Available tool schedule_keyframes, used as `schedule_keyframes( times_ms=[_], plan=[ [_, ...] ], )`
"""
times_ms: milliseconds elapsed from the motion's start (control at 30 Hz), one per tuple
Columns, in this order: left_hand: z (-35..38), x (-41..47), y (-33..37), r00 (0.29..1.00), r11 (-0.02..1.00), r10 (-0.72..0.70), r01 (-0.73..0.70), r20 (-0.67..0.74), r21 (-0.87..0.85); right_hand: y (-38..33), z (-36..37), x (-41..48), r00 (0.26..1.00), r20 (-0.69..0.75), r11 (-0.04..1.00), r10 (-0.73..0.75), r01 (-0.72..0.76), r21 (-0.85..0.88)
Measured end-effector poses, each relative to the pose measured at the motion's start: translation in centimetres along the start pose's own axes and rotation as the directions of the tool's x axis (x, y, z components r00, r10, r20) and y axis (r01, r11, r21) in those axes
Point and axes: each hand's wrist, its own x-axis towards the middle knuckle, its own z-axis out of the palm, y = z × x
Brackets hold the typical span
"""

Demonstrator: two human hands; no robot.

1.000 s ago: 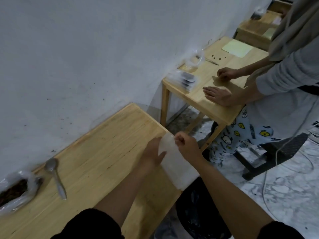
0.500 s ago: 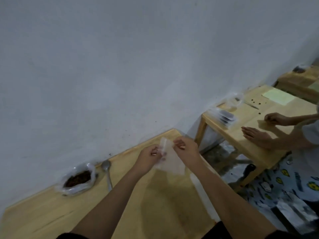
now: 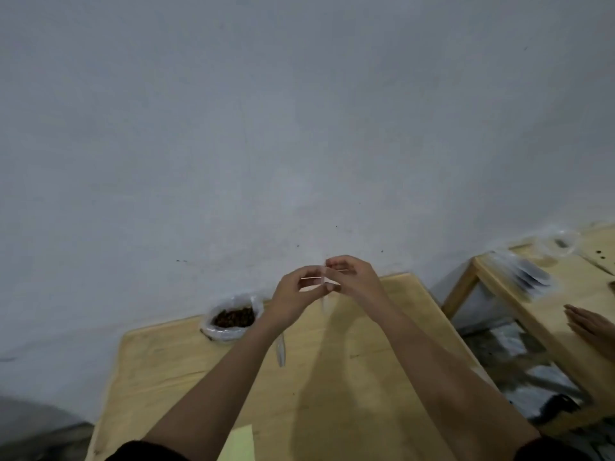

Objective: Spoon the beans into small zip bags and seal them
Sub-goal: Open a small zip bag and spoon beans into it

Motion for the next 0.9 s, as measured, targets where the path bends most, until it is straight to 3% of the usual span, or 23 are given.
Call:
schedule_keyframes(
  times_ms=[333,567,633,733,900],
  plan=[
    [-3.6,-1.2,1.3,0.995,0.999,0.028,-0.025,-0.098,0.03,-1.5,3.9,0.8,0.996,0.086,1.0,0.014,-0.013,-0.007],
    [-4.3,-1.3,1.0,0.995,0.998,0.041,-0.037,-0.086,0.047,-2.0,4.6,0.3,0.995,0.101,0.999,0.026,-0.03,0.044],
    [-4.3,-1.5,0.9,0.996,0.998,0.041,-0.038,-0.08,0.044,-1.9,5.1,0.4,0.999,0.031,0.999,0.015,-0.013,-0.053],
    [-4.1,-1.8,0.8,0.996,0.998,0.042,-0.037,-0.082,0.053,-1.7,5.7,0.5,0.991,-0.081,0.942,-0.104,0.072,-0.328],
    [-3.8,-2.0,0.3,0.979,0.982,0.121,-0.094,-0.164,0.166,-1.8,6.0,0.0,0.983,-0.108,0.928,-0.15,0.102,-0.359]
  ],
)
